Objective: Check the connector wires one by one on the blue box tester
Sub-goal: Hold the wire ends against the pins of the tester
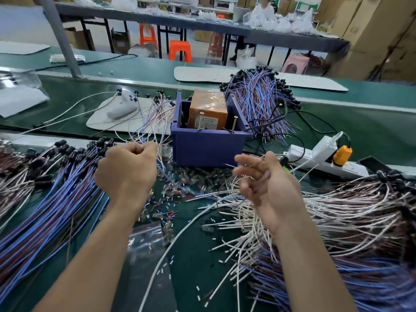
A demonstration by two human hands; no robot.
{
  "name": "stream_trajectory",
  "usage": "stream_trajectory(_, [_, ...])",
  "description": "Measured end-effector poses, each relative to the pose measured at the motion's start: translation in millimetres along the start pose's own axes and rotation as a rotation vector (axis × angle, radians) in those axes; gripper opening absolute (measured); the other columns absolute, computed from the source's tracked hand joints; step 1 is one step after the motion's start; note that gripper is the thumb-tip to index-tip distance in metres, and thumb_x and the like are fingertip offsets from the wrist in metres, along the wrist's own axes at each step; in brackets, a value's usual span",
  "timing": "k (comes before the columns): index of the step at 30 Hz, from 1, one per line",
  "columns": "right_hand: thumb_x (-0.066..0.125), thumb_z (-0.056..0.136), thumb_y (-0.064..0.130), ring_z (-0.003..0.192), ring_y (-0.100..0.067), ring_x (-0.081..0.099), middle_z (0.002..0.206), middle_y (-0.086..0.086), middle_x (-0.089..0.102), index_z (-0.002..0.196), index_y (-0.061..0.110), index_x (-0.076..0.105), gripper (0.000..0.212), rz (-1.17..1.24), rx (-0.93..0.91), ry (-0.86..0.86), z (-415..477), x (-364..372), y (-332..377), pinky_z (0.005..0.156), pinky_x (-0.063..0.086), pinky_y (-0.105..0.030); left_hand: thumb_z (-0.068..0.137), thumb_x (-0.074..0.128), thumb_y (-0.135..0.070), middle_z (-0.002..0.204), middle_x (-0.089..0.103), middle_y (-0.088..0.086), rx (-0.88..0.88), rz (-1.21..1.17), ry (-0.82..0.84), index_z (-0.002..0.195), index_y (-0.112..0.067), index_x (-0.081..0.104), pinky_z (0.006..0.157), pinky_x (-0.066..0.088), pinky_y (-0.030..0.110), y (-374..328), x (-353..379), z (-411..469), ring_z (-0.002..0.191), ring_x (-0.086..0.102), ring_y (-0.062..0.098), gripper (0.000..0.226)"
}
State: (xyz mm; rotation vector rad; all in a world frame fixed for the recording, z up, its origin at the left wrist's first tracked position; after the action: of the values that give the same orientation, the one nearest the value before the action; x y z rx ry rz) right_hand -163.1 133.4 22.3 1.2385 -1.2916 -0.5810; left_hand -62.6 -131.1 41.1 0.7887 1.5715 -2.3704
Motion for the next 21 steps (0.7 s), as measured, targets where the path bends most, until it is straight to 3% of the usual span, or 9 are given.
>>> stream_trajectory(2, [0.033,0.109,0.045,0.044,-0.019,0.058,0.078,-0.02,0.075,0.091,-0.003,0.074,0.065,-0.268,-0.077,-0.094,-2,-4,3,0.042,0.038,-0.023,0.077,0.06,-0.046,0.045,0.054,-0.006,-0.003,0.0,-0.016,0.051,-0.016,0.06,0.054,0.038,0.025,-1,-2,0,0.046,0.051,0.016,0.04])
stream_trajectory(4, [0.034,0.109,0.045,0.04,-0.021,0.06,0.071,-0.02,0.074,0.084,-0.003,0.071,0.066,-0.389,-0.121,-0.115,-3,-2,3,0.037,0.036,-0.022,0.079,0.059,-0.045,0.043,0.052,-0.005,0.023,-0.016,-0.019,0.052,-0.013,0.06,0.052,0.035,0.025,-4,-2,-2,0.045,0.05,0.018,0.042])
stream_trajectory(10, [0.041,0.11,0.033,0.031,-0.016,0.035,0.054,-0.016,0.061,0.066,0.002,0.071,0.061,-0.358,-0.164,-0.065,-3,3,2,0.032,0.025,-0.02,0.086,0.06,-0.04,0.041,0.047,-0.002,0.239,-0.211,-0.003,0.05,-0.014,0.052,0.051,0.034,0.033,-23,-2,-16,0.043,0.045,0.019,0.045])
stream_trajectory(14, [0.052,0.104,0.028,0.039,-0.014,0.036,0.051,-0.01,0.058,0.063,0.012,0.073,0.049,-0.459,-0.213,0.016,-8,14,4,0.037,0.026,-0.019,0.088,0.065,-0.043,0.062,0.062,-0.015,0.464,-0.384,0.172,0.073,-0.025,0.069,0.055,0.042,0.028,-49,1,-43,0.053,0.054,0.01,0.024])
stream_trajectory(15, [0.054,0.1,0.029,0.041,-0.013,0.04,0.05,-0.008,0.058,0.063,0.011,0.072,0.044,-0.533,-0.251,0.021,-10,17,5,0.04,0.03,-0.019,0.087,0.066,-0.044,0.064,0.064,-0.017,0.508,-0.424,0.239,0.083,-0.031,0.072,0.057,0.044,0.026,-55,2,-52,0.056,0.057,0.008,0.015])
stream_trajectory(17, [0.056,0.092,0.034,0.045,-0.011,0.045,0.049,-0.003,0.057,0.064,0.011,0.068,0.038,-0.725,-0.336,0.031,-15,25,6,0.045,0.035,-0.024,0.086,0.067,-0.047,0.071,0.067,-0.015,0.617,-0.455,0.337,0.099,-0.034,0.075,0.063,0.049,0.028,-67,2,-69,0.063,0.061,0.007,0.02])
stream_trajectory(19, [0.056,0.086,0.032,0.046,-0.009,0.041,0.047,0.004,0.052,0.061,0.013,0.059,0.031,-0.946,-0.423,0.062,-20,34,4,0.046,0.032,-0.026,0.086,0.067,-0.049,0.073,0.067,-0.012,0.746,-0.404,0.374,0.093,-0.03,0.075,0.066,0.05,0.031,-75,2,-83,0.066,0.06,0.009,0.022])
stream_trajectory(21, [0.055,0.08,0.024,0.048,-0.012,0.042,0.049,0.008,0.051,0.065,0.017,0.055,0.017,-1.217,-0.539,0.103,-26,47,1,0.044,0.029,-0.022,0.087,0.066,-0.048,0.066,0.064,-0.011,0.847,-0.325,0.36,0.076,-0.024,0.072,0.064,0.047,0.032,-81,2,-93,0.063,0.055,0.008,0.027])
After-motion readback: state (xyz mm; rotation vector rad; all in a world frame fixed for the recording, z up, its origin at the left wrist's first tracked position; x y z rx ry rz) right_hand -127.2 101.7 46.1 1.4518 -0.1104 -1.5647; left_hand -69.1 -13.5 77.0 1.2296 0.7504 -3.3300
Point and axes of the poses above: each hand's wrist, its own z-axis towards the middle knuckle, its own x-axis out of the palm, y = z × x, the point moved 6 cm from there along z, towards the middle knuckle
